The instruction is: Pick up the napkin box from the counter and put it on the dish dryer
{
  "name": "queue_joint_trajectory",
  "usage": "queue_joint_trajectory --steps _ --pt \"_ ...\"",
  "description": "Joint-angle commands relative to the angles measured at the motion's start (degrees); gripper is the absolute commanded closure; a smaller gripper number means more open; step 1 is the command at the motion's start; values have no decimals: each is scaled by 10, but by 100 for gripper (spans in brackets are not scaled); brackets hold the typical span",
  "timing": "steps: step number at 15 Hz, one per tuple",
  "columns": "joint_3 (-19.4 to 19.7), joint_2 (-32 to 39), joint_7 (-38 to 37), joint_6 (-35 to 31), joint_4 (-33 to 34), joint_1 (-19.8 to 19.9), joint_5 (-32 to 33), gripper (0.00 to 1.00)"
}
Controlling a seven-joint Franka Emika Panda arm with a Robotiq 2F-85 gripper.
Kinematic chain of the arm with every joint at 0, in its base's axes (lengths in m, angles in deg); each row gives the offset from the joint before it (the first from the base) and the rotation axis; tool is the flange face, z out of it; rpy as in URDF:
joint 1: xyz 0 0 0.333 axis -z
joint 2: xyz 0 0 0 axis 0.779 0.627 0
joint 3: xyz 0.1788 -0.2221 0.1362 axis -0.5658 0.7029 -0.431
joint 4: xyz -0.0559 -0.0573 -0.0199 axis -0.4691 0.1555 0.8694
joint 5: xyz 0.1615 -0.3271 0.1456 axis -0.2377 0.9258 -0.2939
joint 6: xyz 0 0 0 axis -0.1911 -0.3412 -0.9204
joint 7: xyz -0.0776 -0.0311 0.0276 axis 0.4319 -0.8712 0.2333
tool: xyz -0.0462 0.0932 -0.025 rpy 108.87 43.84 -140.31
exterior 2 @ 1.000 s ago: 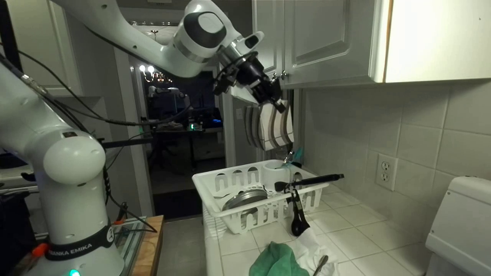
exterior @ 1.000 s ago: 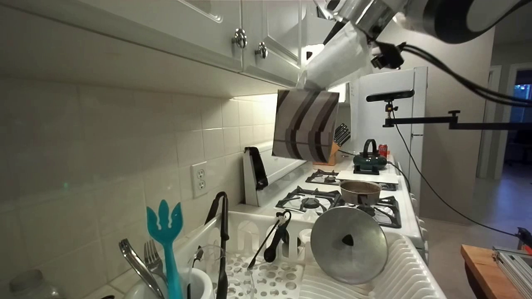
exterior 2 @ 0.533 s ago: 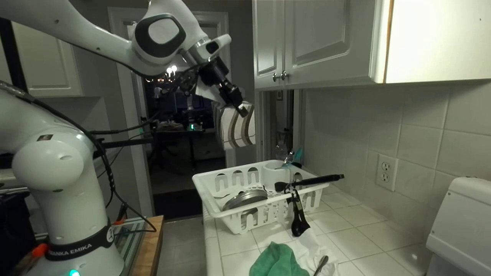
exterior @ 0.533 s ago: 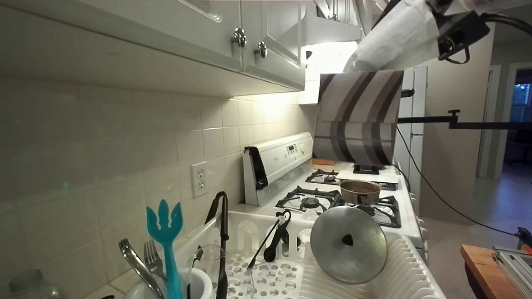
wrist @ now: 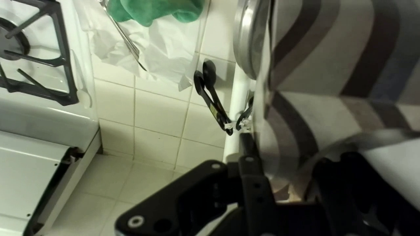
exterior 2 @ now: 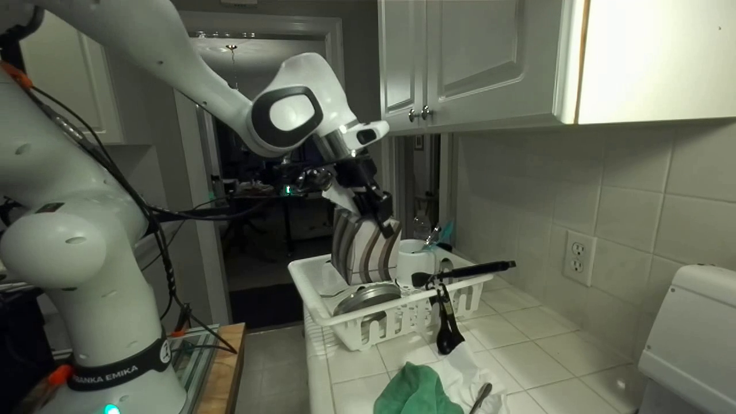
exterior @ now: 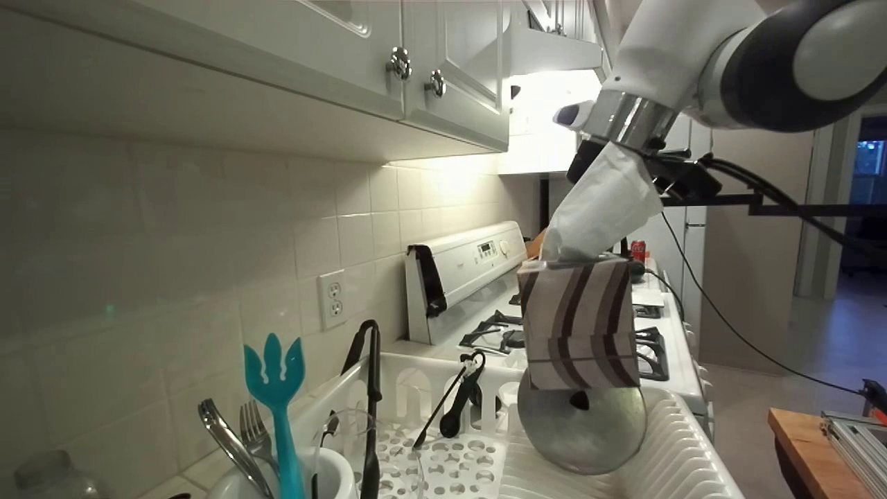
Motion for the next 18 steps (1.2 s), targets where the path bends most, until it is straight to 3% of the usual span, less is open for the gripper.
queue_joint_trajectory --steps 1,5,9,13,18 --pt "-44 132 42 -34 78 7 -17 99" --pt "-90 179 30 -60 130 11 5 99" --pt "-132 227 -28 -66 169 16 30 99" --pt "-145 268 -164 -63 179 15 136 99" --pt "-133 336 -370 -93 224 -3 266 99"
